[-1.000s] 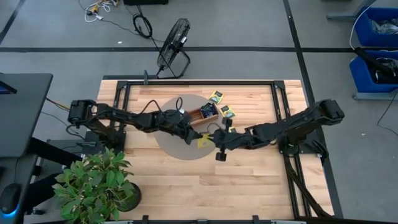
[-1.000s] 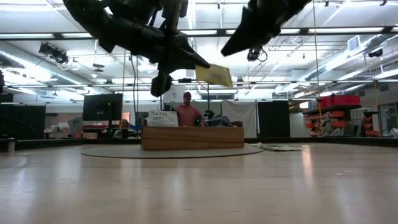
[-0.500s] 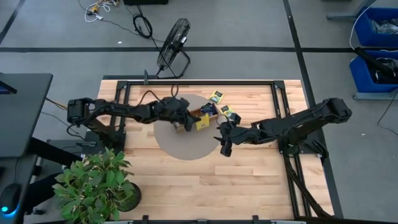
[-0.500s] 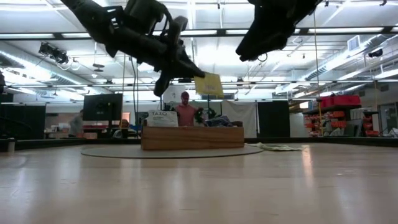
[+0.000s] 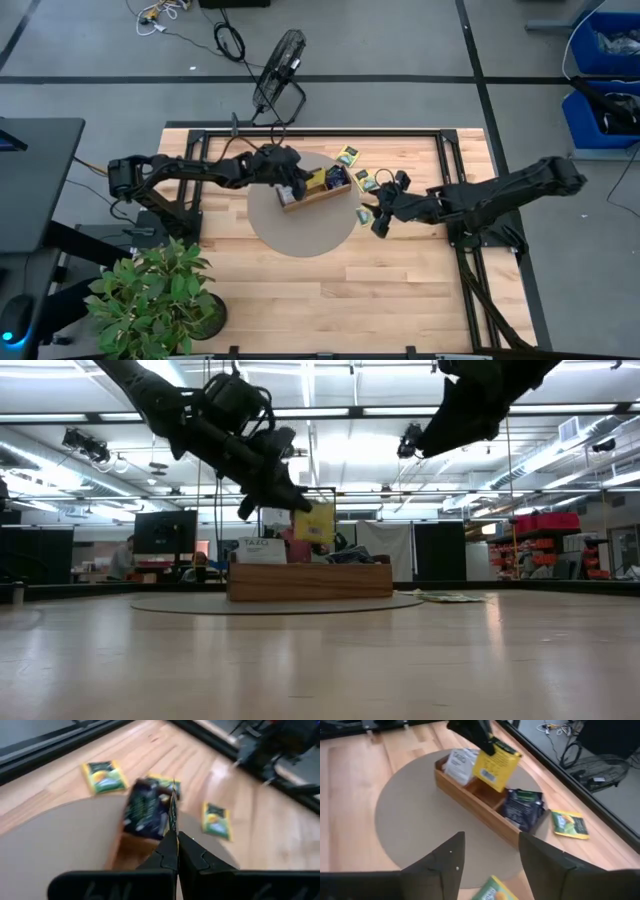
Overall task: Pick & Place Tea
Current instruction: Put the yellow tea bag into the middle section of the wooden organizer
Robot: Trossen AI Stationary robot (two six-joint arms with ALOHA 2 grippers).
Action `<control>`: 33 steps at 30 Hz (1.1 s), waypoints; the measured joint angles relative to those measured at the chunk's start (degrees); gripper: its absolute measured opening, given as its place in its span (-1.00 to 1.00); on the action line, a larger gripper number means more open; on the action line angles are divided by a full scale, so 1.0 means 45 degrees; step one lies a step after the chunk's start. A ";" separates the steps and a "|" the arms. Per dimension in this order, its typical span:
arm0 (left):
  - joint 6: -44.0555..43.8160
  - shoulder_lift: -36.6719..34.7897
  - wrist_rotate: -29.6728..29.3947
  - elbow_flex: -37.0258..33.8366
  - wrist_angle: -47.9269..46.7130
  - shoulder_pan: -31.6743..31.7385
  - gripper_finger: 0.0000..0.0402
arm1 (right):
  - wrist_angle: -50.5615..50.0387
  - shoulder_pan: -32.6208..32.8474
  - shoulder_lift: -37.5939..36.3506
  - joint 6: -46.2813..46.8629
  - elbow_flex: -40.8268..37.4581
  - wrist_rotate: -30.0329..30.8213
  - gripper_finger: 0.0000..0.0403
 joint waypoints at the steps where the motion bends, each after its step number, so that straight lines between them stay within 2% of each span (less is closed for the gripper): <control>1: 0.0099 0.0000 -0.0068 0.0000 -0.0191 0.0097 -1.00 | -0.0005 -0.0073 -0.0116 0.0005 -0.0118 -0.0003 -0.05; 12: 0.0446 0.0033 -0.0275 0.0000 -0.0616 0.0717 -1.00 | 0.0197 -0.0697 -0.0349 -0.0407 -0.0569 -0.0008 -0.06; 19: 0.0570 0.0706 -0.0261 -0.0005 -0.0598 0.0707 -1.00 | 0.0240 -0.1095 -0.0349 -0.0810 -0.0569 -0.0072 -0.06; 24: 0.0615 0.1025 -0.0091 0.0011 0.0574 0.0606 -1.00 | 0.0241 -0.1274 -0.0349 -0.0826 -0.0569 -0.0148 -0.06; 33: 0.0618 0.1054 -0.0173 0.0005 -0.0884 0.0640 -1.00 | 0.0214 -0.1455 -0.0344 -0.1094 -0.0569 -0.0148 -0.06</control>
